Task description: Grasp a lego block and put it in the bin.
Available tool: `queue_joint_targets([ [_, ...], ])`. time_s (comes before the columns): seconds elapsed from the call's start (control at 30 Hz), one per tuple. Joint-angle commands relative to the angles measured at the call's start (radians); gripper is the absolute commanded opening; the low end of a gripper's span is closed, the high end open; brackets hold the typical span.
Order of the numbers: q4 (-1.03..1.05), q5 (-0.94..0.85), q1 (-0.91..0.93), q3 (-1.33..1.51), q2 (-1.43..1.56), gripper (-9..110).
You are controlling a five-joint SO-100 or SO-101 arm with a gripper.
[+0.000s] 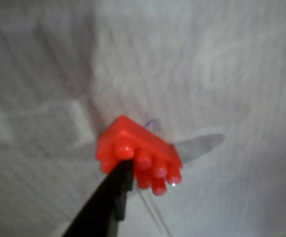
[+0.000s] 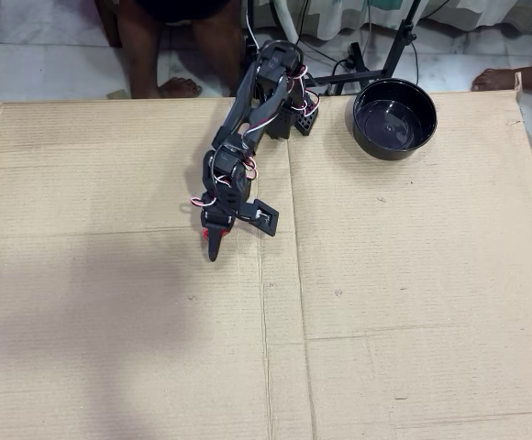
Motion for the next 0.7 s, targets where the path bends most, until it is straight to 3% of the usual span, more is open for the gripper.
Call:
queue_joint_targets([
  [0.0,0.029,-0.005,0.029,-0.009,0.005,35],
  [0.37,0.336,0.003,0.032,-0.003,0.172,36],
  [0.67,0.195,0.005,0.034,0.089,0.172,36],
])
